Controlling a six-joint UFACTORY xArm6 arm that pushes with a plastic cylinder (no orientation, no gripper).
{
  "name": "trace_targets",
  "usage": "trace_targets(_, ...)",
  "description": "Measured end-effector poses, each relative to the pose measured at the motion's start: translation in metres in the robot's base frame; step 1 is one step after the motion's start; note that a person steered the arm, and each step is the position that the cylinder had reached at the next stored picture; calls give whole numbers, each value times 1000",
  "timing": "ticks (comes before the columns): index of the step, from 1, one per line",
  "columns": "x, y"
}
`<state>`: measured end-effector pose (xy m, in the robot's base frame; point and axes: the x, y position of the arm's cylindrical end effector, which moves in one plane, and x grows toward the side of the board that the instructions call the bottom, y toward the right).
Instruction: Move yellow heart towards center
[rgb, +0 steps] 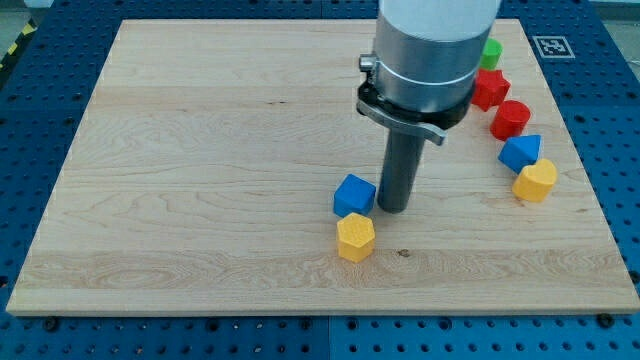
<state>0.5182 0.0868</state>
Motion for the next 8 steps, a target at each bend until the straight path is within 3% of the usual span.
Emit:
trace_targets(2, 19, 148)
trace_targets(3, 8, 195)
trace_targets(4, -28, 200)
trace_targets(6, -31, 190)
trace_targets(8, -31, 144)
